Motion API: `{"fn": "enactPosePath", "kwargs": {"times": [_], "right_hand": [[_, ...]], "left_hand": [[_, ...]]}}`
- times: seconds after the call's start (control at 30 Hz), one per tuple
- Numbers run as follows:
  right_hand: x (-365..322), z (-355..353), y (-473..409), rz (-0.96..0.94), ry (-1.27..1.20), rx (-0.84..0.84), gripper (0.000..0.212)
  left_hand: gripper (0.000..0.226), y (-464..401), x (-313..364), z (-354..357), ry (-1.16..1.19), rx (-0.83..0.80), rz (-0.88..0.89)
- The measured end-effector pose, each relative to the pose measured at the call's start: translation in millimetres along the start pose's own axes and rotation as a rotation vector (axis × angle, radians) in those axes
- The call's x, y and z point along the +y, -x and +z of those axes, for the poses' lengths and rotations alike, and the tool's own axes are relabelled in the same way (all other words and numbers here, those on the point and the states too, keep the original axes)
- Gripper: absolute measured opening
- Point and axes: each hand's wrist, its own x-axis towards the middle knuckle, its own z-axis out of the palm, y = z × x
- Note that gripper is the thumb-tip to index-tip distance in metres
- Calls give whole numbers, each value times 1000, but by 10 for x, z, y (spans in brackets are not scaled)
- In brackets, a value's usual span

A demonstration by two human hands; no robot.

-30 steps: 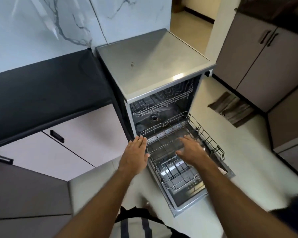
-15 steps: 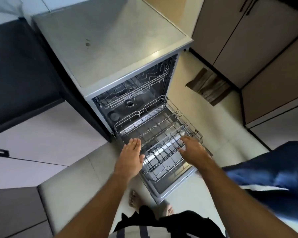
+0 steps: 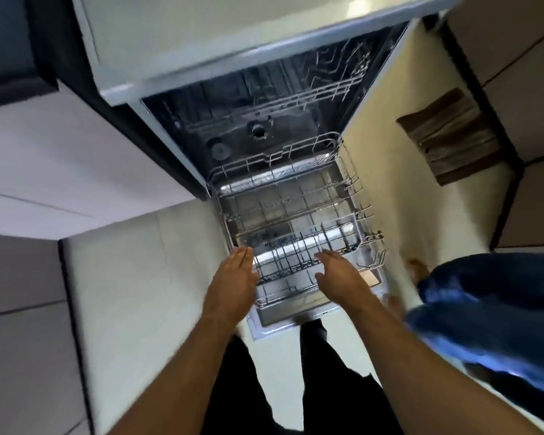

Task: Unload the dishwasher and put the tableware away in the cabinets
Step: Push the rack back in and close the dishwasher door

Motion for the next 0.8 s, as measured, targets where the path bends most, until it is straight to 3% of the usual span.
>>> {"fn": "enactPosePath", "kwargs": {"times": [0.23,0.33,0.6,0.8], "right_hand": [[408,348,-715,-118,87,-114,55],[591,609,-943,-127,124,-150,44],[1183,1380,-1351,-125,359,-293,35],[1254,1532,-1462,-202,412,-311,29]], "left_hand": [[51,-348,240,833,133,17,-146],[51,-453,246,1182,161,-2,-174],[52,-755,3,1951,114,-67,-151],[52,-809,-48,2315,131,-89,-145]]}}
